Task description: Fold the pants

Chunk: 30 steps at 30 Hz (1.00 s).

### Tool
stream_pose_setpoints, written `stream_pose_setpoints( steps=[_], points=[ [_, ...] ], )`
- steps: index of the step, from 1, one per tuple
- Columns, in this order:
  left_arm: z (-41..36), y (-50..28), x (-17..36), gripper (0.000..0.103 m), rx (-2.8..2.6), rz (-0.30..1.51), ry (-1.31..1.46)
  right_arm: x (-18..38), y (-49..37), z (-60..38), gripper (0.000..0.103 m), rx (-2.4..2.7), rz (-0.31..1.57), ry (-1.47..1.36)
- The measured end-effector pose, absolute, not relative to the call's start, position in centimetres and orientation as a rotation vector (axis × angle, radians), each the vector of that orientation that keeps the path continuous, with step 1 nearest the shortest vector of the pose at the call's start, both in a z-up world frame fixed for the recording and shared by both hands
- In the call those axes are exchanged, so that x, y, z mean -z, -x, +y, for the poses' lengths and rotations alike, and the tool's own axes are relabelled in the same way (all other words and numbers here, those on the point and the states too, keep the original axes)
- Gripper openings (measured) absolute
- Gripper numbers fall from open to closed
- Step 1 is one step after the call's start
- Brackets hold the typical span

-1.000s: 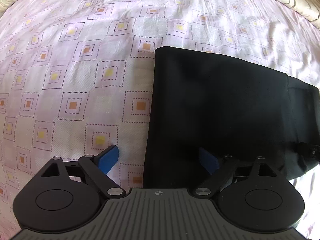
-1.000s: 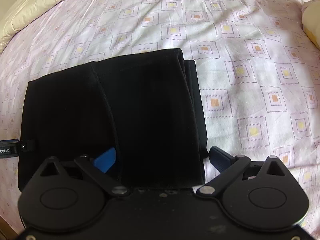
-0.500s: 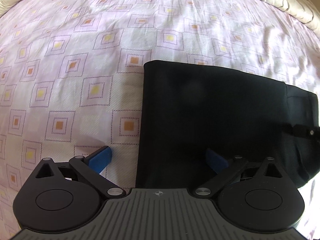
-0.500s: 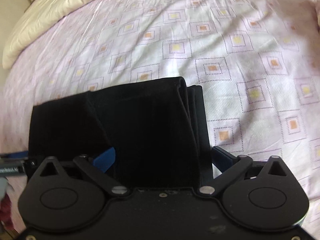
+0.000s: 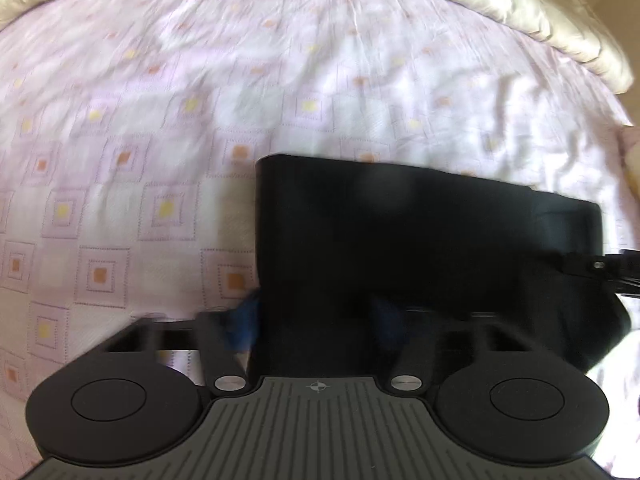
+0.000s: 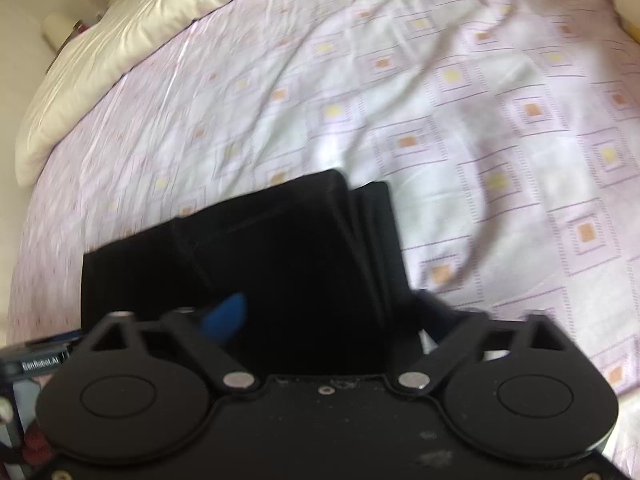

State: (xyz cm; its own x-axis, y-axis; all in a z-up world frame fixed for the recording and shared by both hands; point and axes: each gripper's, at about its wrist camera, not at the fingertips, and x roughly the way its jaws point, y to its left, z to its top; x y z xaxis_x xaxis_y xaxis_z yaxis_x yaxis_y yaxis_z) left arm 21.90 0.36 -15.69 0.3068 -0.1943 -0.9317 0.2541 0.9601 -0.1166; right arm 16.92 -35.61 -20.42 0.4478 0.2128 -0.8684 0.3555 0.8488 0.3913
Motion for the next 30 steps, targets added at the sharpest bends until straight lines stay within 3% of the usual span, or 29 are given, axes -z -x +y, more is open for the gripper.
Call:
stream_pose_setpoints(
  steps=[1,3,5,14,25,30],
  points=[
    [0.1,-21.7,15.4,0.025,0.296,1.217,-0.053,20.2,-16.6,-36.0,0.049,0.094,1.111,-0.609],
    [-0.6,-21.2,14.8,0.015,0.27,1.195,-0.075,19.4,-15.6,-36.5,0.03,0.091,1.087,-0.659],
    [-1.1,-20.8,14.2,0.012,0.248,1.18,-0.09,18.4,-15.1,-35.9,0.027,0.096,1.072,-0.645],
    [3.3,-19.6,11.8,0.01,0.202,1.116,-0.124,15.4,-15.2,-29.6,0.025,0.06,1.075,-0.596],
    [23.6,-23.5,10.7,0.01,0.025,1.121,-0.089,15.6,-24.3,-8.2,0.025,-0.181,1.132,-0.487],
    [28.8,-26.3,11.8,0.014,-0.009,1.135,-0.086,15.6,-29.3,-0.4,0.028,-0.206,1.133,-0.38]
  ],
)
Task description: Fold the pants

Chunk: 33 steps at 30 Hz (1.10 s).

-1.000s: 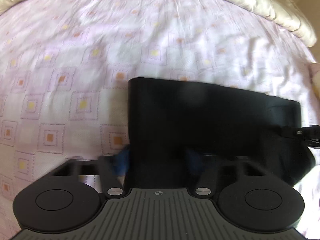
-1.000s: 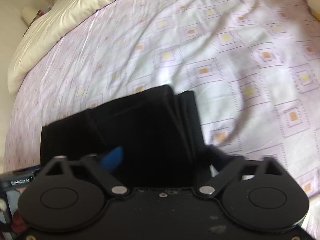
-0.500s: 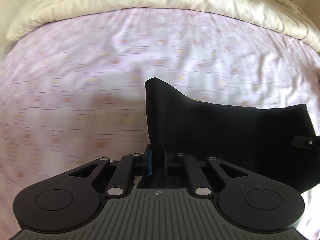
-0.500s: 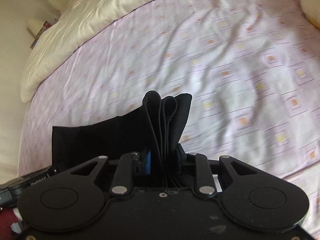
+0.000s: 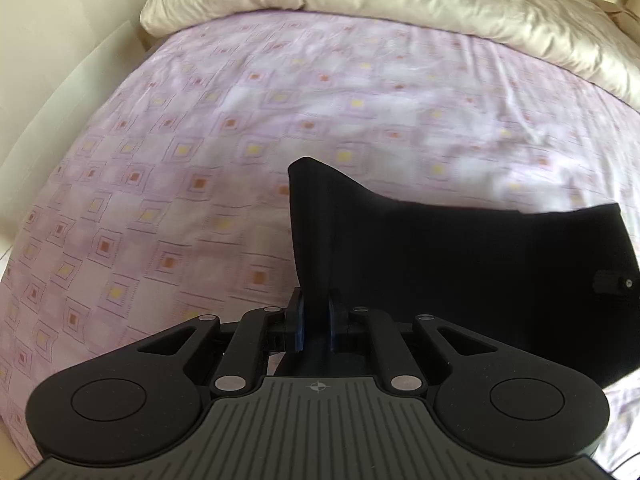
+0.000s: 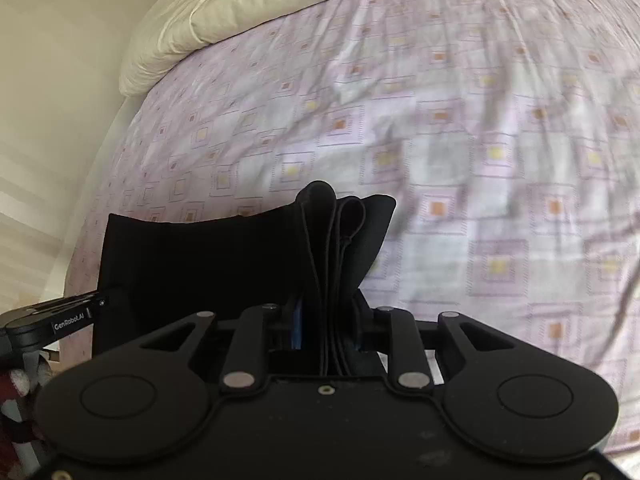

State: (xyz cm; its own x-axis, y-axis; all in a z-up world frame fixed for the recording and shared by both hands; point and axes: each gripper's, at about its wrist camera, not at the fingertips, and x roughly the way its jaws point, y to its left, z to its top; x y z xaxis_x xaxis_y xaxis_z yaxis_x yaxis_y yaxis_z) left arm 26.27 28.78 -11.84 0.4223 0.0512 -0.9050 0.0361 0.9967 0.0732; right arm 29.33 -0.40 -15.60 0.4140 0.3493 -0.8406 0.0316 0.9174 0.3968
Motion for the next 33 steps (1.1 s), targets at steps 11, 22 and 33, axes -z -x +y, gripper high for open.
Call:
stream_pose_setpoints(
  steps=[11,22,33],
  points=[
    [32.6,-23.8,10.9,0.02,-0.036,1.076,-0.039,12.7,-27.1,0.3,0.052,0.095,1.041,-0.25],
    [25.7,-20.1,12.0,0.02,0.194,1.047,-0.142,13.8,-23.0,9.0,0.006,-0.192,1.122,-0.137],
    [27.5,-21.4,11.1,0.02,0.194,1.068,-0.114,12.4,-23.2,5.3,0.01,-0.122,1.139,-0.166]
  ],
)
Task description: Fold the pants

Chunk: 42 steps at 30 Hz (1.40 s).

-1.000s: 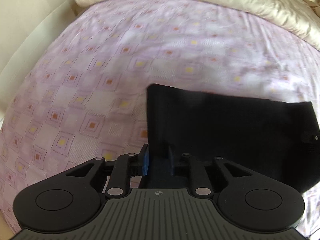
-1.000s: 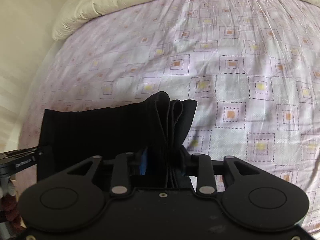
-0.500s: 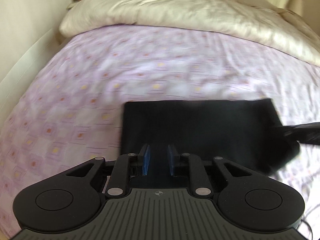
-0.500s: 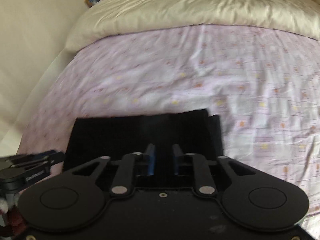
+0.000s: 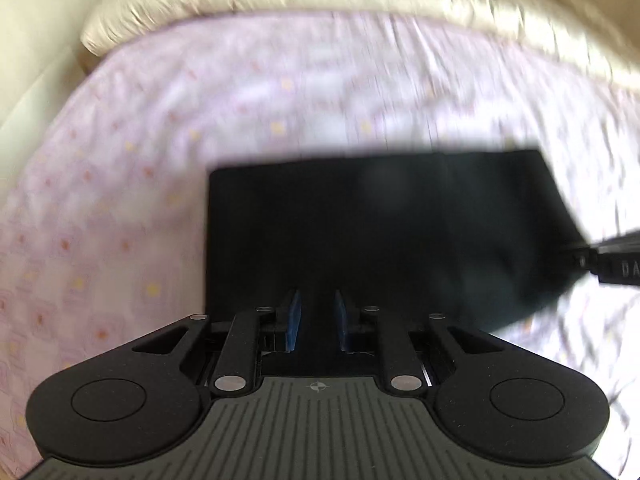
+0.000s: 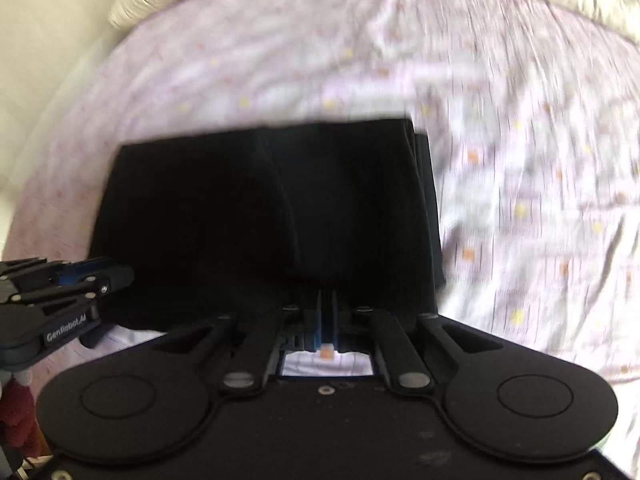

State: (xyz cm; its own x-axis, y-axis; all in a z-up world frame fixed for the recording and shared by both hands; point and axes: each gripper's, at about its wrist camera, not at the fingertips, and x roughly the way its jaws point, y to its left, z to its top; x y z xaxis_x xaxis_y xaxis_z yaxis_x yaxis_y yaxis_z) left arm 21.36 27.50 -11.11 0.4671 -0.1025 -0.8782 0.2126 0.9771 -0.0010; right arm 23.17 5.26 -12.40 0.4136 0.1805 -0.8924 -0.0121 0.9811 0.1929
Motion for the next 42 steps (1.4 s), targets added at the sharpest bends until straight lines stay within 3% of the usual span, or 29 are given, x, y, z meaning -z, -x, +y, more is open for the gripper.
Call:
stream_pose_setpoints(
  steps=[8,11,19,22,23,24,28,36,40,42],
  points=[
    [27.9,-28.2,12.6,0.02,0.095,1.061,-0.095,13.3,-29.0,3.6,0.011,-0.016,1.089,-0.174],
    [29.0,-29.4,14.5,0.02,0.069,1.118,-0.05,15.1,-30.8,2.6,0.0,0.027,1.152,-0.196],
    [28.4,-28.4,14.2,0.019,0.08,1.099,-0.116,15.5,-32.1,3.7,0.0,0.029,1.179,-0.163],
    [29.0,-27.5,12.9,0.02,0.078,1.098,-0.047,13.5,-30.8,3.9,0.027,-0.005,1.128,-0.167],
    [29.2,-27.1,12.3,0.02,0.068,1.089,-0.034,12.7,-30.1,4.0,0.044,-0.004,1.1,-0.141],
    [29.4,-26.3,11.7,0.02,0.059,1.076,-0.027,11.5,-29.1,4.2,0.049,-0.009,1.066,-0.118],
    [29.7,-23.2,9.4,0.019,0.007,1.043,-0.012,8.3,-25.0,4.4,0.053,-0.05,0.982,-0.107],
    [26.4,-16.2,5.9,0.02,-0.025,1.018,0.01,5.1,-15.7,3.7,0.076,-0.095,0.866,-0.154],
    [24.0,-13.1,4.2,0.02,-0.045,0.996,0.012,4.0,-11.8,2.6,0.079,-0.099,0.834,-0.181],
    [23.0,-11.9,3.6,0.021,-0.021,1.011,0.021,3.5,-10.3,2.2,0.088,-0.101,0.825,-0.175]
  ],
)
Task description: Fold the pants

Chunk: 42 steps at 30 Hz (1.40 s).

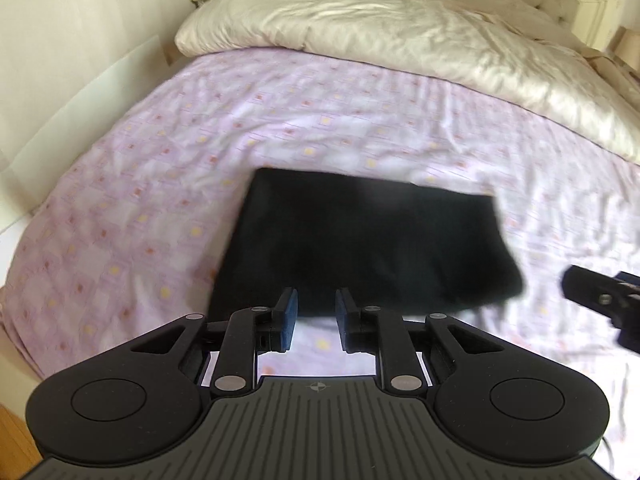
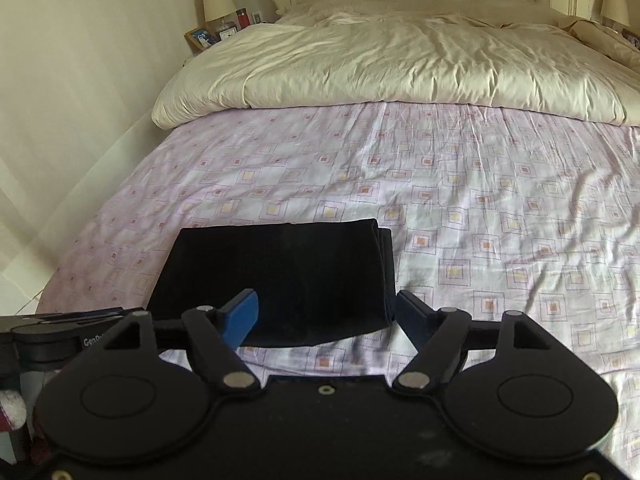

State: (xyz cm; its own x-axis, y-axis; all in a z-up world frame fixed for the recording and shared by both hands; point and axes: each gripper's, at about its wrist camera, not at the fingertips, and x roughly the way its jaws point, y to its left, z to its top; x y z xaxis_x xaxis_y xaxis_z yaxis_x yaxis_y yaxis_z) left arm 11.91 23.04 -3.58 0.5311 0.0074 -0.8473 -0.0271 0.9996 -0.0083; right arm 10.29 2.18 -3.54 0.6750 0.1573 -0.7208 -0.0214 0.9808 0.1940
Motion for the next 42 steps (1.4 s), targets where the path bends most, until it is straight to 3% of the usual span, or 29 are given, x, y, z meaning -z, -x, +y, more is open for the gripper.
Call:
stream_pose_setpoints(
  steps=[17,21,42],
  points=[
    [18.3,-4.1,0.3,0.021,-0.049,0.94,-0.022,0.7,-1.7,0.9,0.092,-0.179,0.809,-0.117],
    [17.9,-2.9,0.4,0.021,-0.048,0.939,-0.025,0.1,-0.3,1.0,0.101,-0.167,0.798,-0.104],
    [18.0,-0.4,-0.3,0.021,-0.07,0.909,-0.032,-0.5,3.5,0.5,0.102,-0.13,0.777,-0.114]
  ],
)
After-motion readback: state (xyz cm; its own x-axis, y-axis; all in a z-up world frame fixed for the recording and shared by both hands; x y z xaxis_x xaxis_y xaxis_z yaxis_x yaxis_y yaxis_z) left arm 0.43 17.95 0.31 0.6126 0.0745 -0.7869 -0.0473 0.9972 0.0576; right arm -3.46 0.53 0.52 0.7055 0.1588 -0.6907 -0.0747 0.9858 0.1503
